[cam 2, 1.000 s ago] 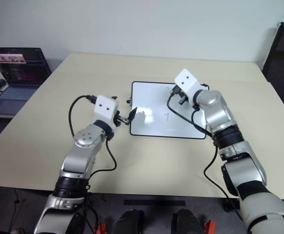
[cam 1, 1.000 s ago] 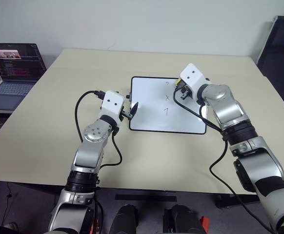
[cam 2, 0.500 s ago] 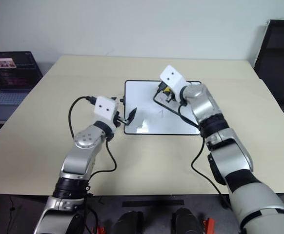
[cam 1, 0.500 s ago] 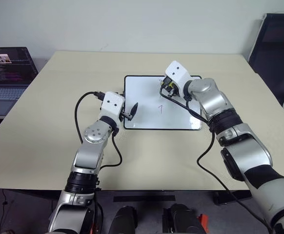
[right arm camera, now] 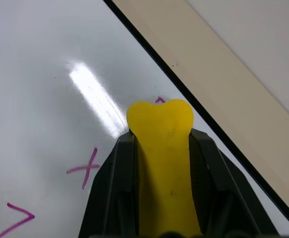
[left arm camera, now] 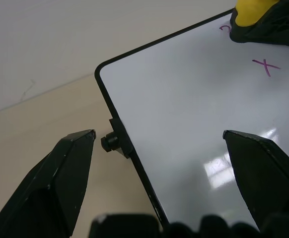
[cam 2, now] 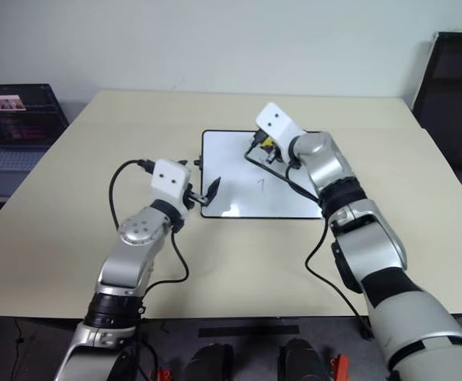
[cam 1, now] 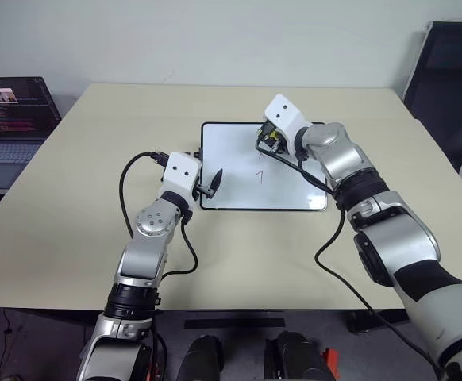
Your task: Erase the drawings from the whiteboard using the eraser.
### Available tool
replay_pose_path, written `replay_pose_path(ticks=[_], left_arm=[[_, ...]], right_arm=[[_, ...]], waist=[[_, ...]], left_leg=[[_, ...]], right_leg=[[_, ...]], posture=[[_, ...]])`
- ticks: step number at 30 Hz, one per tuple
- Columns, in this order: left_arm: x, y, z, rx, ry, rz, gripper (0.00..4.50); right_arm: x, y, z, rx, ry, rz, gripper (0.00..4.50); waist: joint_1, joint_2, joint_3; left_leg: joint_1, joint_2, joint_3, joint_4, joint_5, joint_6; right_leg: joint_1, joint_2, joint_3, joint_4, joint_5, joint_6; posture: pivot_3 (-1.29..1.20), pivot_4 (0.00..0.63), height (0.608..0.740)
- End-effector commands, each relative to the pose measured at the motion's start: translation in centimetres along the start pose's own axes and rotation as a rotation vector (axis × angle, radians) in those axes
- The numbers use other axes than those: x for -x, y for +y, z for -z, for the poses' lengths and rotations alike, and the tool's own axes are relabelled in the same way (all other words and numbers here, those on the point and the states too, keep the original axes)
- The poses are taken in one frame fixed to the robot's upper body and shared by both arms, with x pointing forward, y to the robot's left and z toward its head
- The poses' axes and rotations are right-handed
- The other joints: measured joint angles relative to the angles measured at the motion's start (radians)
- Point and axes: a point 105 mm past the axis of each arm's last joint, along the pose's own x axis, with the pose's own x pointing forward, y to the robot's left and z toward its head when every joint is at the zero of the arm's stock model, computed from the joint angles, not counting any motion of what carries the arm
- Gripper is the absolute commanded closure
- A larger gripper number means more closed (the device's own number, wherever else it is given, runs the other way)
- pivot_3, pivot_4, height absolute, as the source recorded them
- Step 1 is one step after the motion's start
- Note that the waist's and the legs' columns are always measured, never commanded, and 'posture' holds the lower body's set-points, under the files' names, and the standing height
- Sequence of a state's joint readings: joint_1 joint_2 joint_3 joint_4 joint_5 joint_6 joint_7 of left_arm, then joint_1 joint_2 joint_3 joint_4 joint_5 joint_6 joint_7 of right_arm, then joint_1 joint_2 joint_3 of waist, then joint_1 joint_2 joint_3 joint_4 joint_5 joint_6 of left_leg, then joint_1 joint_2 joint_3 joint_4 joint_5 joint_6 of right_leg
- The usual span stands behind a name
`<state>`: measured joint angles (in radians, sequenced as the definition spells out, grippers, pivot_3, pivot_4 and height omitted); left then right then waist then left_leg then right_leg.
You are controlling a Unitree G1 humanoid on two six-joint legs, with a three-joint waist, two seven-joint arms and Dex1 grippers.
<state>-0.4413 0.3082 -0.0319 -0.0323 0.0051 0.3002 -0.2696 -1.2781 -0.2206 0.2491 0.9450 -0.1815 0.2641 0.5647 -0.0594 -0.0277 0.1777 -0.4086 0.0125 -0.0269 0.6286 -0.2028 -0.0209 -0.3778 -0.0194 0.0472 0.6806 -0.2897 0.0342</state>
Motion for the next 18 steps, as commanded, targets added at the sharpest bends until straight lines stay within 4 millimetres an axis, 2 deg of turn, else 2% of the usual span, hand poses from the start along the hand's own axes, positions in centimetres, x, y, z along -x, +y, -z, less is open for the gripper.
replay_pose_path(ticks=[1,10,18], left_arm=[[0.0,0.8,-1.8,-0.023,-0.061,-0.023,0.0],[-0.5,0.6,-1.9,-0.022,-0.065,-0.017,0.0],[-0.2,1.4,-1.6,-0.032,-0.058,-0.037,0.0]], right_arm=[[0.3,0.0,-0.5,-0.007,-0.016,-0.001,3.51],[0.5,0.3,-0.7,-0.015,-0.012,-0.015,3.51],[-0.2,1.5,-2.1,-0.022,-0.04,-0.048,3.51]], waist=[[0.001,0.0,0.0],[0.003,0.0,0.0],[0.001,0.0,0.0]], left_leg=[[0.0,0.0,0.0,0.0,0.0,0.0],[-0.003,-0.001,-0.001,-0.002,0.0,-0.001],[-0.003,-0.001,-0.001,-0.002,0.0,-0.001]], right_leg=[[0.0,0.0,0.0,0.0,0.0,0.0],[-0.003,-0.001,-0.001,0.0,0.0,0.0],[-0.003,-0.001,-0.001,0.0,0.0,0.0]], posture=[[0.0,0.15,0.74],[0.0,0.15,0.74],[0.0,0.15,0.74]])
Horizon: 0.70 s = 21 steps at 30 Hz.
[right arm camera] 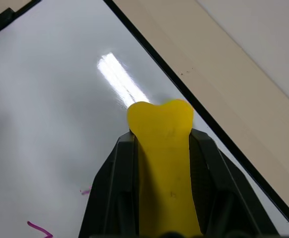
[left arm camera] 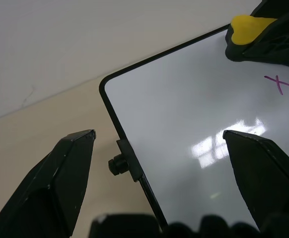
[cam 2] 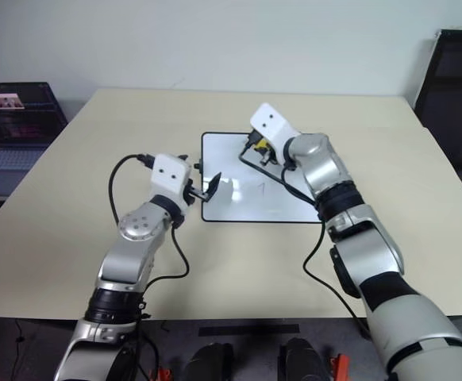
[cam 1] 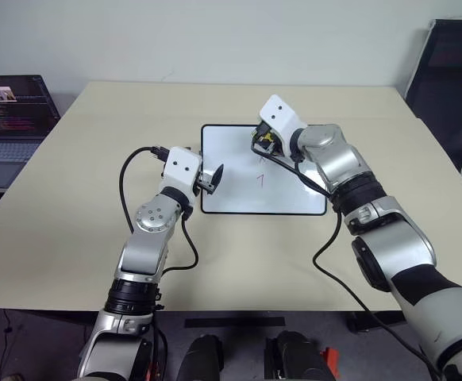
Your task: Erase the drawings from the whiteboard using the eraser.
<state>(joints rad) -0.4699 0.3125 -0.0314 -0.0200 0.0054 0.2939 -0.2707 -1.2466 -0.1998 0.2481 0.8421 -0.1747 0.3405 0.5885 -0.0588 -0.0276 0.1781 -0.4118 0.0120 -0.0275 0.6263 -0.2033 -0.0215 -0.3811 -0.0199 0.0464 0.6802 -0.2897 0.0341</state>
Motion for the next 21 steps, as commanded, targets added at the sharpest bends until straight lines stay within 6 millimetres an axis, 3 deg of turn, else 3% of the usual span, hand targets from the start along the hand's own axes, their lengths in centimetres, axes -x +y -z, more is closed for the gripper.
replay_pose_path(ticks=[1,6,9,21], left_arm=[[0.2,1.2,-0.8,-0.023,-0.036,-0.037,0.0],[0.4,1.4,-0.7,-0.024,-0.031,-0.044,0.0],[0.4,1.3,-0.6,-0.022,-0.03,-0.042,0.0],[-0.7,0.3,-0.8,-0.012,-0.043,-0.002,0.0]], right_arm=[[-0.3,0.5,-1.3,-0.005,-0.027,-0.018,3.51],[-0.7,1.5,-1.5,-0.015,-0.033,-0.046,3.51],[-0.5,1.1,-1.0,-0.011,-0.022,-0.035,3.51],[1.9,-3.5,3.2,-0.009,0.083,0.102,3.51]], waist=[[0.0,0.0,0.0],[0.001,0.0,0.0],[0.003,0.0,0.0],[0.034,0.0,0.0]], left_leg=[[0.0,0.0,0.0,0.0,0.0,0.0],[-0.001,0.0,0.0,0.0,0.0,0.0],[-0.003,0.0,-0.001,0.0,0.0,0.0],[-0.005,-0.003,-0.002,0.002,0.0,0.0]], right_leg=[[0.0,0.0,0.0,0.0,0.0,0.0],[0.0,0.0,0.0,0.0,0.0,0.0],[-0.003,0.0,-0.001,0.0,0.0,0.0],[-0.002,0.0,-0.002,0.0,0.0,0.0]], posture=[[0.0,0.15,0.74],[0.0,0.15,0.74],[0.0,0.15,0.74],[0.0,0.15,0.74]])
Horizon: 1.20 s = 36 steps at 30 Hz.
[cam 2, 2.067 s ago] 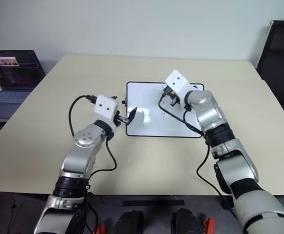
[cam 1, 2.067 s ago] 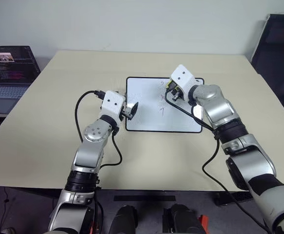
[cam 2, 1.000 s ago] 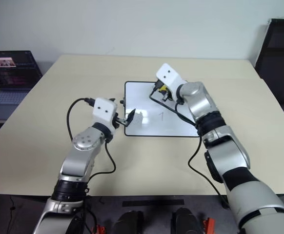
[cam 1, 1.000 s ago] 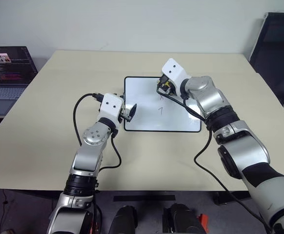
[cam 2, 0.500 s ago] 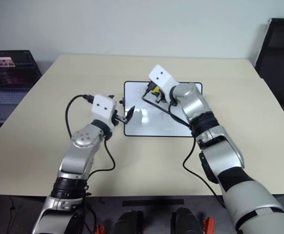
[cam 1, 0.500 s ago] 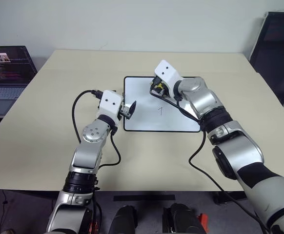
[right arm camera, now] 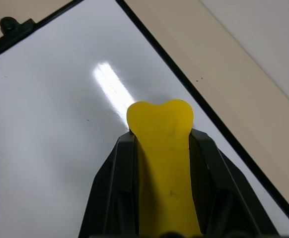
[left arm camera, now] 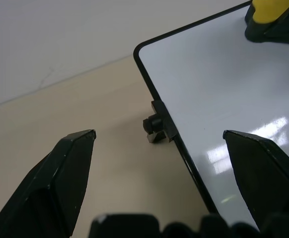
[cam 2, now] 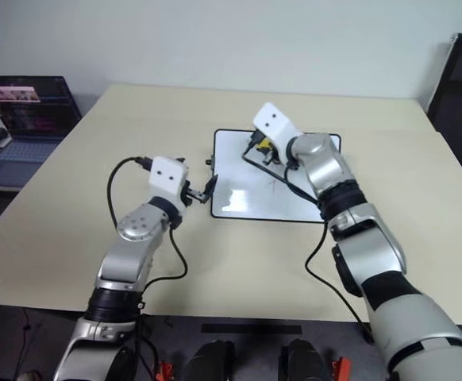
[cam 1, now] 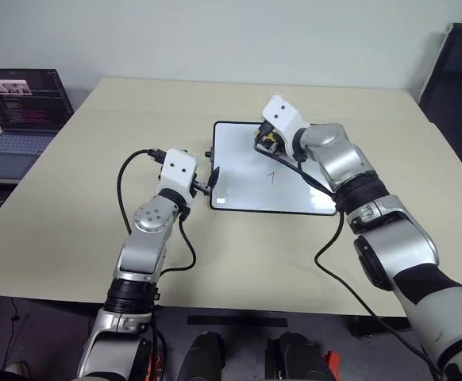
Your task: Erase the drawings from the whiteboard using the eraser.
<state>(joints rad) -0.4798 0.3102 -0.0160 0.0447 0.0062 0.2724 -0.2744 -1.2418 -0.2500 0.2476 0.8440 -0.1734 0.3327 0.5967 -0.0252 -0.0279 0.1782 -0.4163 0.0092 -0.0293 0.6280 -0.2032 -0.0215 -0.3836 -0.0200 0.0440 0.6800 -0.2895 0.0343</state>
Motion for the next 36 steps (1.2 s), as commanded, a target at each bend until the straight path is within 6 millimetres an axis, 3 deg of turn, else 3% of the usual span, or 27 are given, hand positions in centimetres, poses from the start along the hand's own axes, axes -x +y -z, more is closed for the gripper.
replay_pose_path(ticks=[1,10,14,18,21,26,31,36], left_arm=[[-0.4,-0.2,-2.0,-0.026,-0.075,0.011,0.0],[-0.1,0.0,-1.9,-0.031,-0.074,0.012,0.0],[0.3,-1.0,-2.8,-0.014,-0.115,0.068,0.0],[1.8,-1.8,-4.1,-0.031,-0.148,0.141,0.0],[3.0,-1.8,-4.6,-0.021,-0.15,0.154,0.0],[5.2,-3.6,-5.4,0.045,-0.155,0.274,0.0],[6.9,-5.0,-4.2,0.131,-0.116,0.343,0.0],[7.8,-5.8,-1.0,0.146,-0.037,0.314,0.0]], right_arm=[[1.2,-2.1,2.5,-0.014,0.067,0.073,3.51],[2.8,-1.4,4.6,-0.033,0.104,0.044,3.51],[3.9,-0.6,3.3,-0.099,0.059,0.041,3.51],[6.4,0.2,1.2,-0.183,-0.017,0.057,3.51],[8.5,0.5,0.6,-0.262,-0.039,0.1,3.51],[11.4,0.6,0.6,-0.388,-0.035,0.19,3.51],[12.8,1.0,1.3,-0.464,-0.021,0.257,3.51],[13.0,2.5,4.3,-0.526,0.044,0.318,3.51]], waist=[[0.001,0.0,0.0],[0.001,0.0,0.0],[0.001,0.0,0.0],[-0.002,0.0,0.0],[-0.004,0.001,0.001],[-0.006,0.001,0.001],[-0.006,0.001,0.001],[-0.006,0.001,0.001]], left_leg=[[0.0,0.0,0.0,0.0,0.0,0.0],[0.0,0.0,-0.002,0.0,0.0,0.0],[0.0,0.0,-0.002,0.0,0.0,0.0],[-0.003,0.001,-0.002,0.0,0.0,0.0],[-0.009,0.001,-0.003,-0.001,0.0,0.0],[-0.01,0.001,-0.003,-0.001,-0.001,-0.001],[-0.009,0.001,-0.003,0.0,-0.001,-0.001],[-0.009,0.001,-0.003,0.0,-0.001,-0.001]], right_leg=[[0.0,0.0,0.0,0.0,0.0,0.0],[0.001,0.0,-0.001,0.0,0.0,0.0],[0.002,0.0,-0.001,-0.001,0.0,0.0],[-0.002,-0.002,0.0,-0.001,0.0,0.0],[-0.007,-0.002,-0.001,0.0,0.0,0.0],[-0.008,-0.002,-0.001,-0.001,-0.001,-0.001],[-0.006,-0.001,-0.001,-0.001,-0.001,0.0],[-0.006,-0.001,-0.001,-0.002,-0.001,0.0]], posture=[[0.0,0.15,0.74],[0.0,0.15,0.74],[0.0,0.15,0.74],[0.0,0.15,0.74],[0.0,0.15,0.74],[0.0,0.15,0.74],[0.0,0.15,0.74],[0.0,0.15,0.74]])
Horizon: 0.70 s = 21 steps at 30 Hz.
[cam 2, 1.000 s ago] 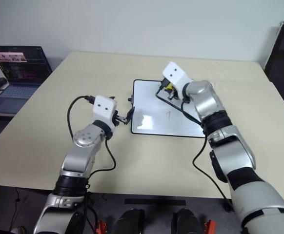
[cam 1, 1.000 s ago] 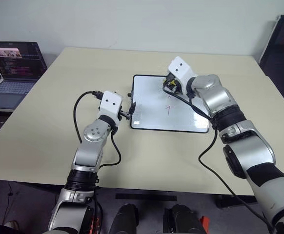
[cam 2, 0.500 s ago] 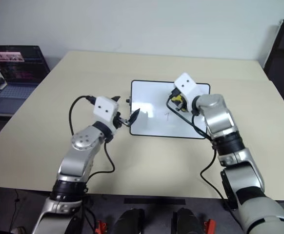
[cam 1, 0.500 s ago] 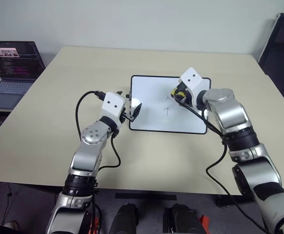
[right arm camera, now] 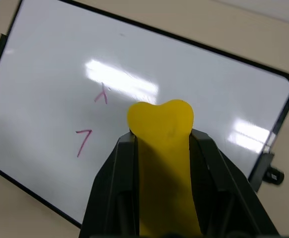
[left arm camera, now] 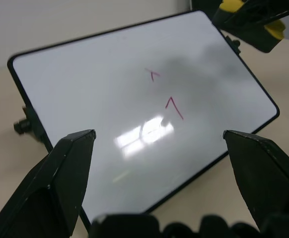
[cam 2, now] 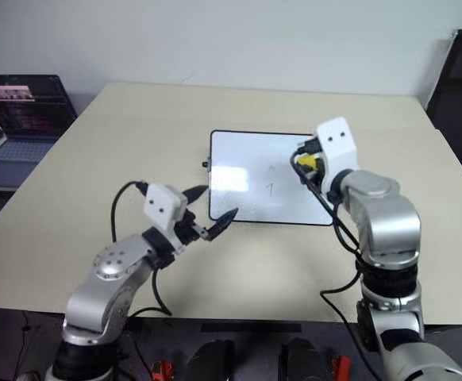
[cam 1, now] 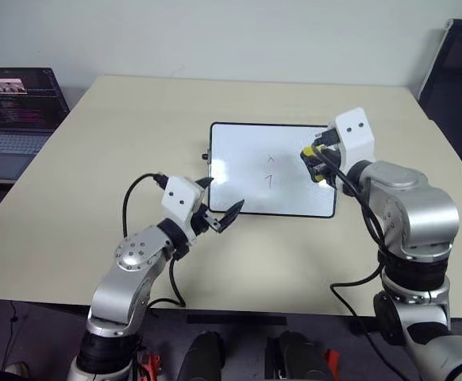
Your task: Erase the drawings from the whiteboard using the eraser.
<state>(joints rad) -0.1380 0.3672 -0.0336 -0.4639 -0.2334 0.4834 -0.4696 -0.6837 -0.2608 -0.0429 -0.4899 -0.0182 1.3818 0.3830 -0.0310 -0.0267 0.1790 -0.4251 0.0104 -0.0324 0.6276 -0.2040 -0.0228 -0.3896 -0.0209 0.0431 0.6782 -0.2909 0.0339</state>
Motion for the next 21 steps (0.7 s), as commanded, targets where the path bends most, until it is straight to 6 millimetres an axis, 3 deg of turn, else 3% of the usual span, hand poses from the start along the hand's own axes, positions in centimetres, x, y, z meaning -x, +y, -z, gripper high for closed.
replay_pose_path(ticks=[1,13,21], left_arm=[[0.3,-0.3,0.3,-0.025,-0.018,-0.014,0.0],[0.0,-0.1,0.2,-0.057,-0.025,0.004,0.0],[-1.5,-0.2,-0.1,-0.098,-0.031,0.031,0.0]], right_arm=[[0.6,-0.3,0.1,-0.018,-0.033,0.053,3.51],[0.4,-0.4,-0.1,-0.025,-0.041,0.073,3.51],[-1.0,0.7,-1.9,0.039,-0.087,0.006,3.51]], waist=[[0.0,0.0,0.0],[0.0,0.001,0.001],[-0.001,0.001,0.001]], left_leg=[[0.0,0.0,0.0,0.0,0.0,0.0],[0.0,0.0,0.001,0.0,0.0,0.0],[0.0,-0.001,0.001,0.0,0.0,0.0]], right_leg=[[0.0,0.0,0.0,0.0,0.0,0.0],[0.0,0.002,0.0,0.0,0.0,0.001],[0.0,0.003,0.0,0.0,0.0,0.001]], posture=[[0.0,0.15,0.74],[0.0,0.15,0.74],[0.0,0.15,0.74]])
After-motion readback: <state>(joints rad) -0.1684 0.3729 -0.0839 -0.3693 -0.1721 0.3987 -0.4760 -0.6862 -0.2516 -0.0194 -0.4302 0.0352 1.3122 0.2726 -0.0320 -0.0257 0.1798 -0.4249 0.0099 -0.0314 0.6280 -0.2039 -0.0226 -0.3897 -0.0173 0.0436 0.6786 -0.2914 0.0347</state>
